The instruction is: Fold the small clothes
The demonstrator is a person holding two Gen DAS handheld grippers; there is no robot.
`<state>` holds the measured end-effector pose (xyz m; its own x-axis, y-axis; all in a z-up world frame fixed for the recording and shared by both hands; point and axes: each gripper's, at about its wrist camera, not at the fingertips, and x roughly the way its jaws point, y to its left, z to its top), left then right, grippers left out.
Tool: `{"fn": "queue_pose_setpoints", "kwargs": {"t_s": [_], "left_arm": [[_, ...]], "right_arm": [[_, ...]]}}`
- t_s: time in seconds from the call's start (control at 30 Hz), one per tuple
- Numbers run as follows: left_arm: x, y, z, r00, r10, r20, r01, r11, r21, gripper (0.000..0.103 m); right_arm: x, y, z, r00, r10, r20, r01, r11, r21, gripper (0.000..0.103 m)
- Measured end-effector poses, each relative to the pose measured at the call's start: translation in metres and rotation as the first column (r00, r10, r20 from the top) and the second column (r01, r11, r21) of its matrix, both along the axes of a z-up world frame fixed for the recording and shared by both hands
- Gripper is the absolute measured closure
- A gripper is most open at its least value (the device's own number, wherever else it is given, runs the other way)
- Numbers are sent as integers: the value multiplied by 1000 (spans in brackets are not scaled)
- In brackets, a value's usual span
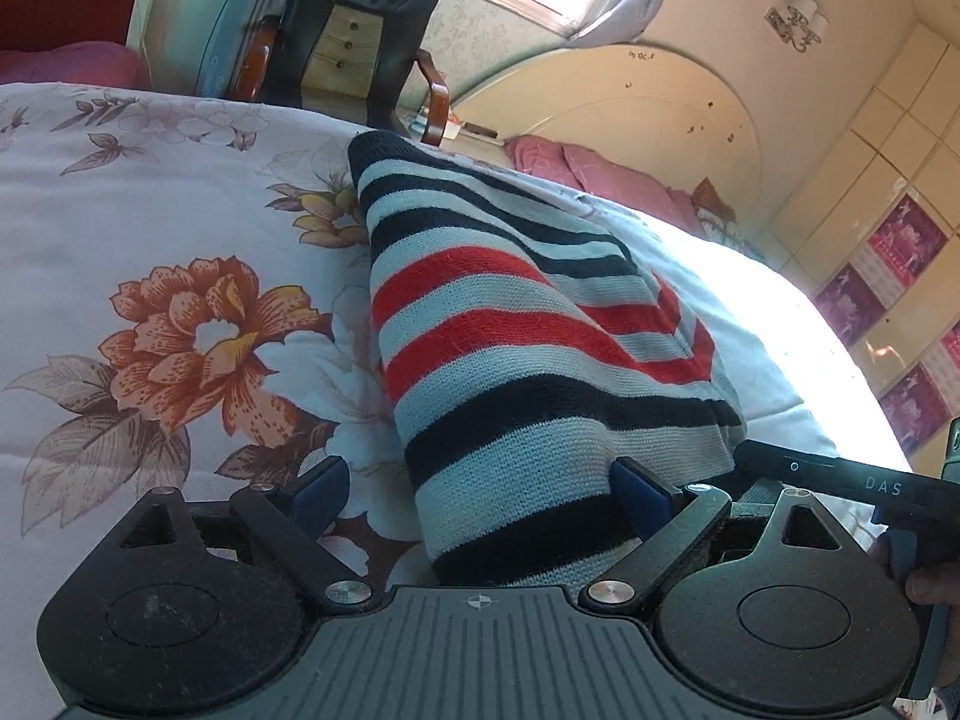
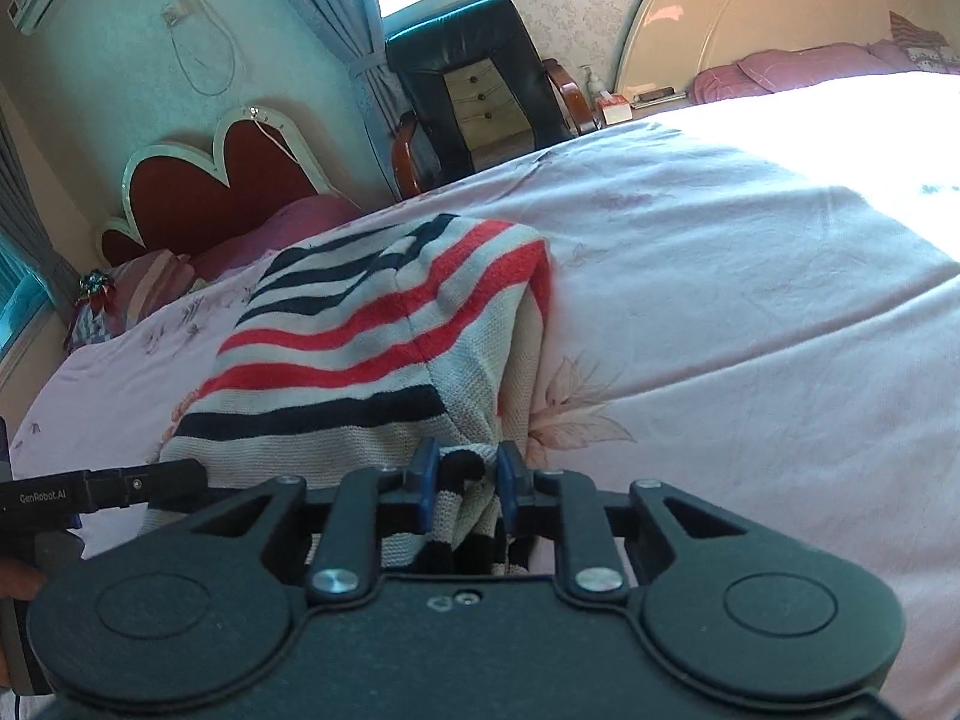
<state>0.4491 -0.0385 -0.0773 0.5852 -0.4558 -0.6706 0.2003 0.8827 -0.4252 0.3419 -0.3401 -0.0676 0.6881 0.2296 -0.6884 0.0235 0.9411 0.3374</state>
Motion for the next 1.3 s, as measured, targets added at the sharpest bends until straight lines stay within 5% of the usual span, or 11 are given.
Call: {"fn": "queue_pose_setpoints", "kwargs": {"t_s": [0.17, 0.4, 0.47, 0.53, 0.6, 0.8, 0.9, 1.07, 1.3], "left_arm": [[1, 3, 5, 1000, -17, 16, 17, 1000, -14, 10], [22, 4, 19, 997, -3, 72, 4, 1000, -13, 10], [31, 6, 20, 998, -5, 68, 7, 1000, -31, 10], [37, 9, 18, 999, -17, 45, 21, 996, -83, 10], [42, 12, 11, 999, -38, 1, 38, 989, -143, 10], [53, 16, -17, 986, -96, -140, 52, 956, -288, 10], [56, 13, -23, 982, -112, -152, 61, 950, -308, 10], [66, 11, -32, 973, -132, -188, 54, 928, -369, 10], [78, 0, -38, 969, -149, -195, 64, 920, -386, 10]], "right_arm": [[-3, -6, 6, 1000, 9, -22, -8, 999, 46, 80], [13, -14, 22, 997, -40, 60, 38, 999, 30, 76], [23, -17, 19, 997, -60, 56, 58, 998, 37, 69], [29, -22, 16, 996, -83, 45, 80, 995, 60, 42], [32, -30, 12, 997, -76, 21, 72, 988, 135, 34], [43, -70, -21, 990, -41, -136, 97, 896, 434, 34], [50, -80, -38, 977, -8, -212, 113, 866, 486, 35], [56, -82, -55, 977, 67, -201, 70, 796, 602, 34], [74, -61, -54, 974, 138, -179, -9, 815, 579, 41]]}}
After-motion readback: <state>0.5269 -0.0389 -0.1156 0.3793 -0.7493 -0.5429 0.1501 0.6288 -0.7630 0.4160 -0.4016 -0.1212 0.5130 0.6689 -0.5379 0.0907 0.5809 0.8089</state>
